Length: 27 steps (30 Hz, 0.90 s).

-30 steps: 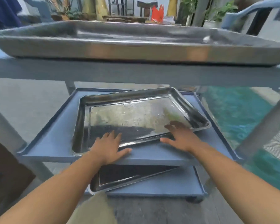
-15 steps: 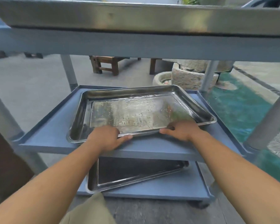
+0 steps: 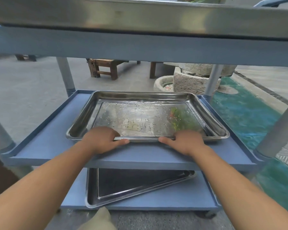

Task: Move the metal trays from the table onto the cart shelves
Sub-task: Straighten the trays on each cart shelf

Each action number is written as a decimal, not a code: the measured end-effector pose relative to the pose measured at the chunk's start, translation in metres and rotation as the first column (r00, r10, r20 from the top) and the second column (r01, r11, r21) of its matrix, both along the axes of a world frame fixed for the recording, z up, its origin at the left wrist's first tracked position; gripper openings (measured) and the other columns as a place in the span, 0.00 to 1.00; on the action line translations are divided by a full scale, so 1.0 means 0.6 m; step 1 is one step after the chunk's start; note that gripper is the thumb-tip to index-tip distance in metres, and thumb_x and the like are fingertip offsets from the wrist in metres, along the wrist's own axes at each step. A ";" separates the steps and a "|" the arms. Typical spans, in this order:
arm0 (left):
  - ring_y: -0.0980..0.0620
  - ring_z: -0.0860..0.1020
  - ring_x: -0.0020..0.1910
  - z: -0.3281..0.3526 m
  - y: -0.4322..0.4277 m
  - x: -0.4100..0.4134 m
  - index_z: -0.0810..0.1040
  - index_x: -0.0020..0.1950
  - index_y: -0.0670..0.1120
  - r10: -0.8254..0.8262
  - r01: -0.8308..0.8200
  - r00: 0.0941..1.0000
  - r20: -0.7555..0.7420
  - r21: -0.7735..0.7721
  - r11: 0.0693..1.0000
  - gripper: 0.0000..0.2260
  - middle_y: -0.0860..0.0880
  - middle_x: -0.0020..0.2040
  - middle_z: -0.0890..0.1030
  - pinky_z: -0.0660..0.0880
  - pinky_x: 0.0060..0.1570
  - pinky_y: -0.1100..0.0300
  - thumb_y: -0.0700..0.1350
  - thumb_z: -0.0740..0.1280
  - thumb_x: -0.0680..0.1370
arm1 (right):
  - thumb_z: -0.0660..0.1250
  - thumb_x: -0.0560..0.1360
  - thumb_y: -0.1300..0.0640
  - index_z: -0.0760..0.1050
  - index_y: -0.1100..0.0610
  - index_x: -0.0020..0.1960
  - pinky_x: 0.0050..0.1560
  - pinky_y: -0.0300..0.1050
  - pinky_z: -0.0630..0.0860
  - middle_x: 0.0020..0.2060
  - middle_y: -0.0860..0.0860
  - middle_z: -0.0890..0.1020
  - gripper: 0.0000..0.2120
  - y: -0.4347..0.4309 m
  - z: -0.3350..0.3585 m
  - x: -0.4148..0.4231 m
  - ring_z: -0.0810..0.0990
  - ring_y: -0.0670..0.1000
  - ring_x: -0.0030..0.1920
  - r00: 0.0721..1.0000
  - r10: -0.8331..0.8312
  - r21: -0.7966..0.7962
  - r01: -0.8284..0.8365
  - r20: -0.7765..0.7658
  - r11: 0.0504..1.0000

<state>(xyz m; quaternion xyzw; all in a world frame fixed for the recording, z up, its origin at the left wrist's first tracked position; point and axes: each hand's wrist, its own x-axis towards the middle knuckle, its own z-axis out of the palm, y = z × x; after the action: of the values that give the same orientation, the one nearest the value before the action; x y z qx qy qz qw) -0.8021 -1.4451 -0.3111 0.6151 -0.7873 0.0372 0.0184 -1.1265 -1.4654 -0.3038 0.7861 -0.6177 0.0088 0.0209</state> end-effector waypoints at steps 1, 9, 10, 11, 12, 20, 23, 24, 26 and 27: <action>0.50 0.80 0.46 0.000 -0.004 0.006 0.81 0.55 0.56 -0.004 0.004 1.000 -0.011 0.002 1.000 0.43 0.53 0.48 0.84 0.77 0.47 0.53 0.82 0.41 0.65 | 0.39 0.58 0.14 0.70 0.50 0.34 0.41 0.47 0.74 0.33 0.48 0.77 0.42 0.000 -0.002 0.004 0.77 0.52 0.38 1.000 -0.003 0.005 0.002 0.002 1.000; 0.51 0.80 0.52 -0.006 -0.019 0.022 0.79 0.62 0.58 -0.032 0.032 0.998 -0.060 0.004 0.999 0.42 0.56 0.54 0.84 0.76 0.50 0.54 0.82 0.43 0.66 | 0.41 0.59 0.14 0.77 0.47 0.51 0.50 0.49 0.76 0.46 0.50 0.80 0.46 -0.020 0.014 -0.023 0.80 0.55 0.50 0.990 0.131 0.057 -0.133 0.042 0.989; 0.51 0.80 0.52 -0.006 -0.019 0.022 0.79 0.61 0.59 -0.032 0.032 0.997 -0.064 0.003 0.999 0.42 0.56 0.54 0.84 0.76 0.51 0.54 0.82 0.43 0.66 | 0.40 0.59 0.14 0.77 0.47 0.49 0.49 0.48 0.76 0.45 0.49 0.79 0.46 -0.019 0.013 -0.023 0.80 0.55 0.51 0.990 0.131 0.067 -0.134 0.042 0.989; 0.50 0.80 0.52 -0.004 -0.018 0.021 0.79 0.61 0.59 -0.034 0.034 0.997 -0.066 0.006 0.999 0.42 0.56 0.54 0.84 0.77 0.51 0.54 0.82 0.43 0.66 | 0.40 0.58 0.14 0.77 0.48 0.50 0.50 0.48 0.76 0.46 0.49 0.80 0.47 -0.020 0.010 -0.022 0.80 0.55 0.52 0.991 0.126 0.075 -0.129 0.044 0.989; 0.50 0.80 0.52 -0.003 -0.017 0.020 0.79 0.61 0.59 -0.036 0.036 0.997 -0.066 0.010 0.999 0.42 0.55 0.55 0.84 0.77 0.51 0.53 0.82 0.43 0.66 | 0.40 0.58 0.14 0.78 0.48 0.54 0.51 0.48 0.76 0.49 0.49 0.81 0.50 -0.021 0.008 -0.022 0.80 0.55 0.54 0.991 0.124 0.083 -0.127 0.042 0.988; 0.50 0.80 0.56 -0.004 -0.015 0.019 0.78 0.63 0.59 0.001 0.001 0.998 -0.059 0.032 0.999 0.43 0.56 0.59 0.82 0.76 0.55 0.52 0.82 0.44 0.65 | 0.38 0.58 0.14 0.79 0.49 0.52 0.48 0.47 0.76 0.47 0.48 0.83 0.50 -0.024 0.000 -0.021 0.80 0.53 0.50 0.989 0.139 0.051 -0.141 0.040 0.989; 0.51 0.79 0.56 -0.004 -0.016 0.020 0.78 0.61 0.60 -0.010 0.013 0.998 -0.059 0.045 0.999 0.41 0.57 0.58 0.82 0.76 0.55 0.52 0.82 0.43 0.66 | 0.36 0.58 0.14 0.74 0.51 0.37 0.39 0.44 0.73 0.33 0.46 0.78 0.46 -0.023 -0.006 -0.022 0.77 0.50 0.37 0.989 0.146 -0.020 -0.146 0.024 0.989; 0.50 0.79 0.58 -0.003 -0.014 0.019 0.78 0.62 0.60 -0.012 0.015 0.998 -0.062 0.056 0.998 0.41 0.57 0.60 0.81 0.76 0.55 0.52 0.82 0.43 0.66 | 0.35 0.58 0.15 0.74 0.50 0.37 0.37 0.43 0.72 0.32 0.46 0.78 0.46 -0.022 -0.008 -0.022 0.77 0.49 0.36 0.989 0.147 -0.022 -0.146 0.021 0.989; 0.50 0.78 0.60 0.000 -0.012 0.016 0.78 0.63 0.59 -0.010 0.015 0.998 -0.059 0.078 0.997 0.41 0.57 0.62 0.80 0.76 0.57 0.51 0.82 0.43 0.67 | 0.35 0.59 0.15 0.76 0.50 0.40 0.39 0.43 0.73 0.35 0.47 0.79 0.47 -0.022 -0.006 -0.022 0.79 0.50 0.39 0.989 0.149 -0.012 -0.148 0.021 0.989; 0.50 0.78 0.61 0.002 -0.009 0.014 0.77 0.63 0.59 -0.003 0.008 0.999 -0.054 0.094 0.996 0.42 0.57 0.62 0.80 0.75 0.57 0.51 0.82 0.43 0.66 | 0.36 0.59 0.14 0.77 0.49 0.43 0.40 0.43 0.73 0.37 0.47 0.81 0.48 -0.020 -0.004 -0.022 0.80 0.51 0.42 0.989 0.147 0.001 -0.147 0.023 0.989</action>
<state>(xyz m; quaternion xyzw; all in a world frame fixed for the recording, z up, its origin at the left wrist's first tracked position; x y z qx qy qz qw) -0.7936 -1.4506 -0.3102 0.6138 -0.7892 -0.0165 0.0108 -1.1399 -1.4776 -0.3060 0.8294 -0.5582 0.0183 0.0122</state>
